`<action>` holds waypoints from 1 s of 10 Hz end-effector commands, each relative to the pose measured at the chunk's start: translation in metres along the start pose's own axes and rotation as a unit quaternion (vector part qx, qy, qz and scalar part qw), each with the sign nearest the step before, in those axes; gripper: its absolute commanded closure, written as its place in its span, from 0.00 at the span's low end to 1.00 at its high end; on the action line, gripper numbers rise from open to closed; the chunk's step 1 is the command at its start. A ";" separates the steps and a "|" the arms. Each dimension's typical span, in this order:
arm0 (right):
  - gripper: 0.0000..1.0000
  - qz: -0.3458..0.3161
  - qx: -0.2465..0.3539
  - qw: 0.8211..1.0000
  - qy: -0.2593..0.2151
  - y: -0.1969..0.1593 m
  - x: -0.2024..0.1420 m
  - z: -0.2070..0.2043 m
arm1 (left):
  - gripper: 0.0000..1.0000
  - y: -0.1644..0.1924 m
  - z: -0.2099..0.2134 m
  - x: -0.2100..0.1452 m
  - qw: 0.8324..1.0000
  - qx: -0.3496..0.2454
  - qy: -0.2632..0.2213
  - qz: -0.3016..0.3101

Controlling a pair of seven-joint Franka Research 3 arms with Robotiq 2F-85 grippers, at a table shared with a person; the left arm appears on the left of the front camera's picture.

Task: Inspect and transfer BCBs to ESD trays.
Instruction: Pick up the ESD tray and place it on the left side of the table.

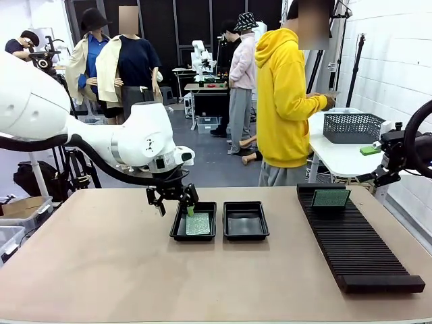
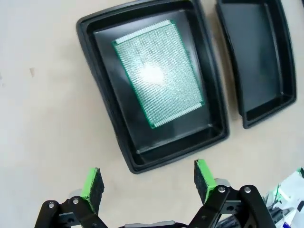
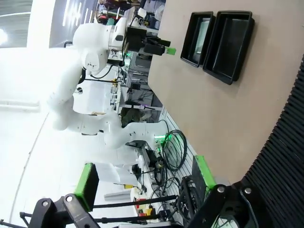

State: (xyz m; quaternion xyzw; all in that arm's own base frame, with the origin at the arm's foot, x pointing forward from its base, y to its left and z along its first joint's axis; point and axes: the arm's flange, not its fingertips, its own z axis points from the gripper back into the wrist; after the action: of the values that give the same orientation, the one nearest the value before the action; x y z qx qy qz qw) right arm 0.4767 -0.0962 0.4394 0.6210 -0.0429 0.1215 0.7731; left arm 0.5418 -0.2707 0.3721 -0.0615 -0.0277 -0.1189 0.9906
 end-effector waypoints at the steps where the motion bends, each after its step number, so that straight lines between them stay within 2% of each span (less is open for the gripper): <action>1: 0.00 -0.004 -0.016 1.000 -0.002 0.002 -0.004 -0.006 | 0.00 0.001 -0.015 0.010 1.000 0.012 -0.015 0.014; 3: 0.00 -0.004 -0.016 1.000 -0.002 0.002 -0.004 -0.006 | 0.00 0.004 -0.029 0.014 1.000 0.001 -0.019 0.004; 8: 0.00 -0.004 -0.016 1.000 -0.002 0.002 -0.004 -0.006 | 0.00 0.022 -0.046 0.029 0.998 -0.014 -0.031 0.047; 10: 0.00 -0.004 -0.016 1.000 -0.002 0.002 -0.004 -0.006 | 0.09 0.024 -0.046 0.030 0.998 -0.018 -0.033 0.056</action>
State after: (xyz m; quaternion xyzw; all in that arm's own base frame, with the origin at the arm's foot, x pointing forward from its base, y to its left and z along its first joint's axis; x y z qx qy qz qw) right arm 0.4773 -0.0939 0.4400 0.6158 -0.0443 0.1225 0.7771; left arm 0.5752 -0.2566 0.3246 -0.0767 -0.0490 -0.0806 0.9926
